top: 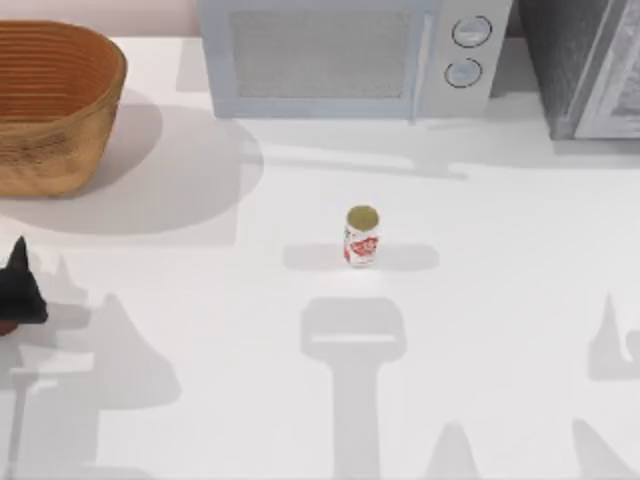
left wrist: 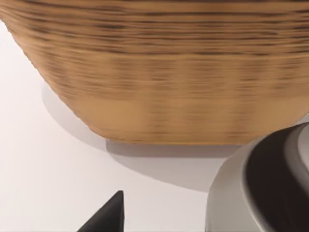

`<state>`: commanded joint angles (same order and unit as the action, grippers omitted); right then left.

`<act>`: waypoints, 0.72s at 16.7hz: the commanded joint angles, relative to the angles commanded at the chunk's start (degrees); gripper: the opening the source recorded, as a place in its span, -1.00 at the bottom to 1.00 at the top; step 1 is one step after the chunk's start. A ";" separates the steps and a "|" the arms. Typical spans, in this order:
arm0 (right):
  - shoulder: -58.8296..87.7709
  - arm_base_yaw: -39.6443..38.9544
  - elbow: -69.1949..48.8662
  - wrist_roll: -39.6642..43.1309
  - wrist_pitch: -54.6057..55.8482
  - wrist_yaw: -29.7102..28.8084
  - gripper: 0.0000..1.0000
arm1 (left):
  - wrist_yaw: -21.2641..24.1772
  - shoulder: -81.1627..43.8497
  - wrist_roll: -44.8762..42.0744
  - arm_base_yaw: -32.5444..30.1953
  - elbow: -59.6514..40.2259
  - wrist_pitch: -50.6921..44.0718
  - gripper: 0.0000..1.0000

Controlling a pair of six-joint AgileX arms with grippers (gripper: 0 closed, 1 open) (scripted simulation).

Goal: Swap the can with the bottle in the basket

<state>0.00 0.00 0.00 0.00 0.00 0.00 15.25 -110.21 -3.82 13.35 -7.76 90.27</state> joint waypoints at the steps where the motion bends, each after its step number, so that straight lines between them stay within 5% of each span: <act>1: 0.00 0.00 0.00 0.00 0.00 0.00 1.00 | 0.00 0.00 0.00 0.00 0.00 0.00 0.40; 10: 0.00 0.00 0.00 0.00 0.00 0.00 1.00 | 0.00 0.00 0.00 0.00 0.00 0.00 -0.96; 12: 0.00 0.00 0.00 0.00 0.00 0.00 1.00 | 0.00 0.00 0.00 0.00 0.00 0.00 -1.00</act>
<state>0.00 0.00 0.00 0.00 0.00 0.00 15.25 -110.21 -3.82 13.35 -7.76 90.27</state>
